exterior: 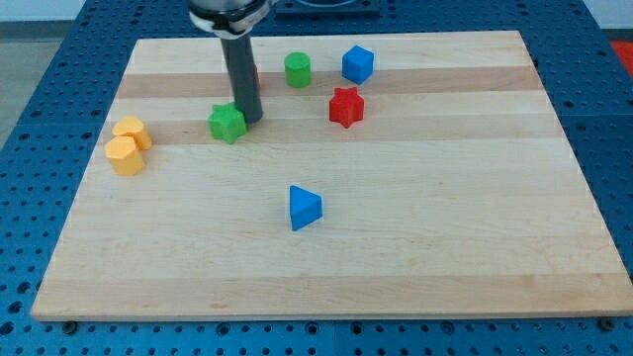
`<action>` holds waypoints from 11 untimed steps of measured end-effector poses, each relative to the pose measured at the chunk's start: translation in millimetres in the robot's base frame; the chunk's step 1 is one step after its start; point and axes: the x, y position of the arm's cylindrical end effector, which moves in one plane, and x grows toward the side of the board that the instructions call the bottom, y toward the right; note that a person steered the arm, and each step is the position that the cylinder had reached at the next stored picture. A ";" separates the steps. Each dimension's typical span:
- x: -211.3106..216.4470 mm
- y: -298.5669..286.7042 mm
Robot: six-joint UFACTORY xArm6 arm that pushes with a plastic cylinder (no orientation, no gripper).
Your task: Move your hand to the right of the green circle
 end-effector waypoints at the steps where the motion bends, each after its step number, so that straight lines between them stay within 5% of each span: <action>1: 1.9 -32.4; 5: 27.4 -62.4; 7: -27.9 109.2; 11: -129.1 88.3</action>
